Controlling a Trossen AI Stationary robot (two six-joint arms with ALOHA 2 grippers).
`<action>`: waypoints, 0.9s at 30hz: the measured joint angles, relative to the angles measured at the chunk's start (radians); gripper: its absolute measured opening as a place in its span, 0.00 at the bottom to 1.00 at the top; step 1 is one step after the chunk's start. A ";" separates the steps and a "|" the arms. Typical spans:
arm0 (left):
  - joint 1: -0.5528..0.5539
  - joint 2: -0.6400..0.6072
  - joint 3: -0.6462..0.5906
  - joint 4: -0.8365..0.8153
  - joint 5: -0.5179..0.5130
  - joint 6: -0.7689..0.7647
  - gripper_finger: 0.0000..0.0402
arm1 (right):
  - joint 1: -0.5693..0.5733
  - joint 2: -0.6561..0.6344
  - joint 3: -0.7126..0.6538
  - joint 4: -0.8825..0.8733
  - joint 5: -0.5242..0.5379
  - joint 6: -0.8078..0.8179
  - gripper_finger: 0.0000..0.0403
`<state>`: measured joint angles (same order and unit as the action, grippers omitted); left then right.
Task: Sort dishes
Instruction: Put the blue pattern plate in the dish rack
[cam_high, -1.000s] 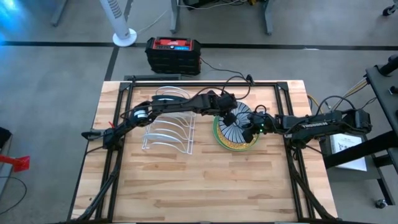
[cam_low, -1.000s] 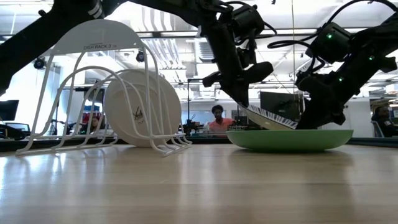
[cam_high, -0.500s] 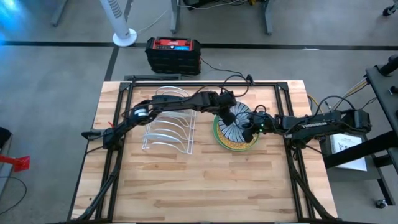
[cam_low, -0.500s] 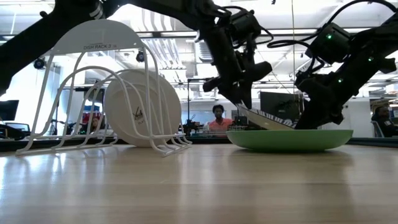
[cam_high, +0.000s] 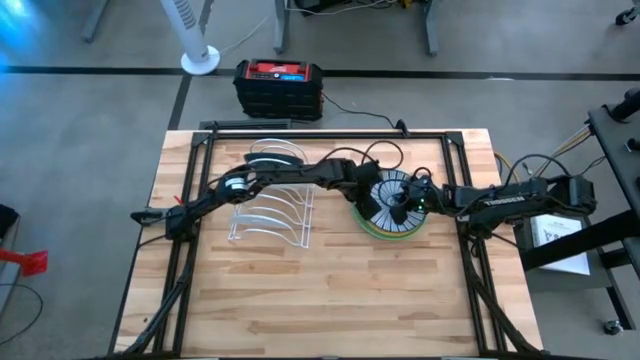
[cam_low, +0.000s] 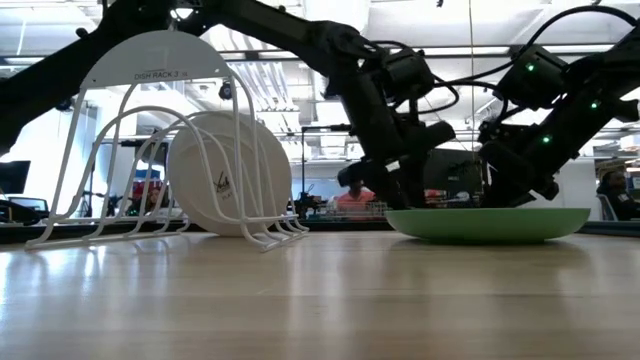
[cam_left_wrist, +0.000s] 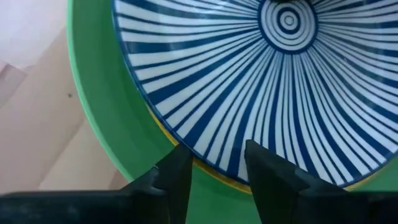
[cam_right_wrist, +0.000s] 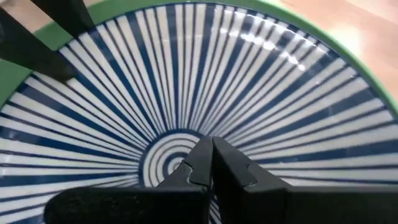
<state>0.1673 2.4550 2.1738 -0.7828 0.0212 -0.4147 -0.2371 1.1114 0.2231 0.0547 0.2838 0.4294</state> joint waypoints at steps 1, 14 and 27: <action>0.001 0.002 0.000 0.007 0.000 0.000 0.32 | 0.000 0.000 -0.003 0.003 -0.001 0.005 0.00; 0.001 0.006 -0.003 0.055 -0.123 0.009 0.28 | 0.002 -0.009 -0.005 0.027 -0.050 0.005 0.00; 0.002 0.005 -0.002 0.059 -0.139 0.033 0.01 | 0.003 -0.082 0.071 -0.104 -0.056 -0.021 0.00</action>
<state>0.1692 2.4603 2.1723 -0.7239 -0.1181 -0.3821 -0.2340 1.0298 0.2936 -0.0496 0.2279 0.4085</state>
